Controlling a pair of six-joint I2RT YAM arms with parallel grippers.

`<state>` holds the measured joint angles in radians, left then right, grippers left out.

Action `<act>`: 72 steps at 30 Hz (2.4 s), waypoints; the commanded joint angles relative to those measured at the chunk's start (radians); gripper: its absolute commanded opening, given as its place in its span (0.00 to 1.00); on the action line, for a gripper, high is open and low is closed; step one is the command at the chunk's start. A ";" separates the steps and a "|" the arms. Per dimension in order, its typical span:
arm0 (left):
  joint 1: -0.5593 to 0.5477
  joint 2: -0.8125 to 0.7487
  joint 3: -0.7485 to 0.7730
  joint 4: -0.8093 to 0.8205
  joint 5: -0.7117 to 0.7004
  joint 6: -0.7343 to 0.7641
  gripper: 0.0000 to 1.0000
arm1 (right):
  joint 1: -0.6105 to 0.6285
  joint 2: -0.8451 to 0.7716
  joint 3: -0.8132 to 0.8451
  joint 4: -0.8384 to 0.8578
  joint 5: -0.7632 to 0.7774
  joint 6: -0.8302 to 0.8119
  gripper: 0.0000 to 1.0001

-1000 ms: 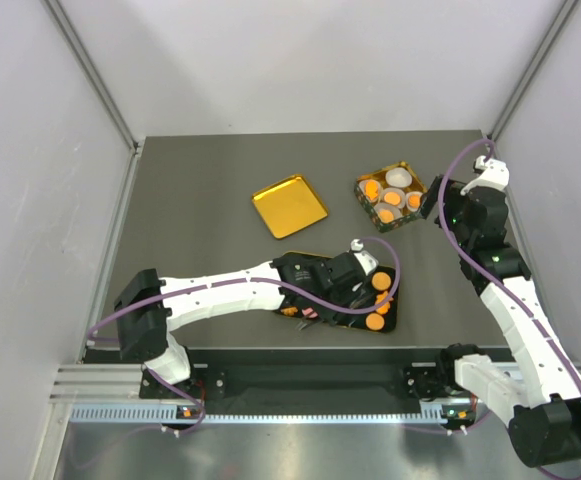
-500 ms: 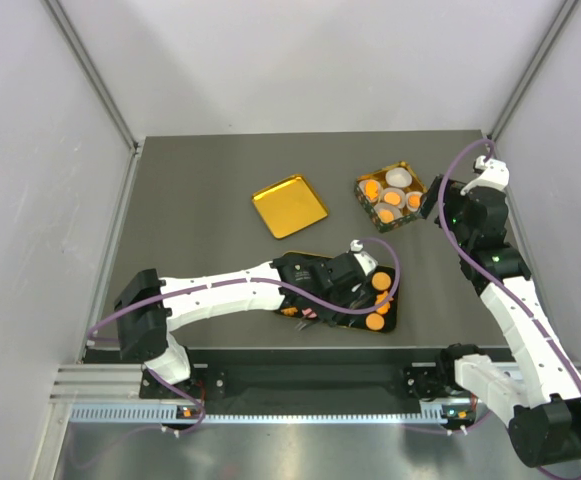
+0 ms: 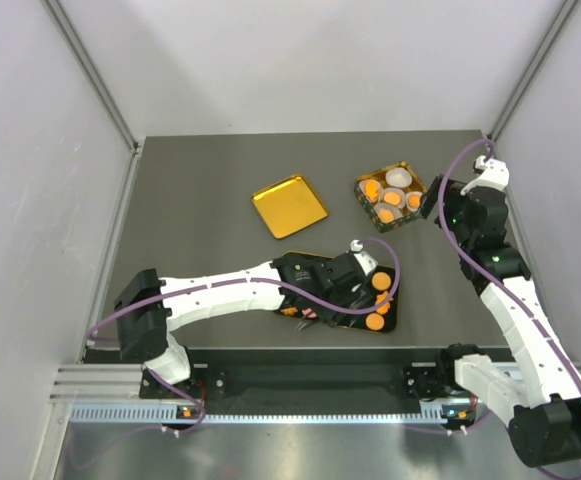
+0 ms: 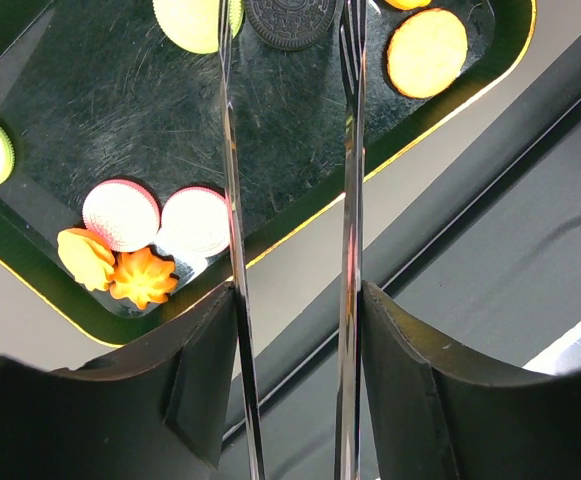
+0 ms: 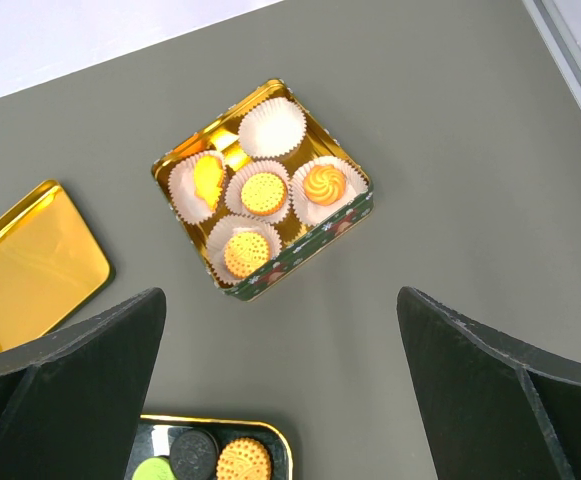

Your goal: Pack the cookies

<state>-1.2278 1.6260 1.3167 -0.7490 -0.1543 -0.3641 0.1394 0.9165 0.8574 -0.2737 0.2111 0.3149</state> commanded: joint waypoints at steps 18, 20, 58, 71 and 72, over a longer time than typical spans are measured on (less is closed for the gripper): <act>-0.001 0.006 0.010 0.048 0.016 0.005 0.56 | -0.014 -0.024 0.009 0.027 -0.006 -0.008 1.00; 0.002 0.008 0.006 0.051 0.021 0.004 0.56 | -0.014 -0.024 0.009 0.027 -0.007 -0.008 1.00; 0.028 0.044 0.016 0.053 0.041 0.024 0.50 | -0.014 -0.022 0.008 0.024 0.005 -0.010 1.00; 0.036 -0.034 0.102 -0.018 0.015 0.039 0.42 | -0.014 -0.024 0.008 0.025 0.007 -0.010 0.99; 0.042 -0.035 0.104 -0.018 0.015 0.039 0.42 | -0.014 -0.027 0.008 0.024 0.007 -0.008 1.00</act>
<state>-1.2011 1.6596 1.3666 -0.7643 -0.1207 -0.3386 0.1394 0.9157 0.8574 -0.2737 0.2123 0.3145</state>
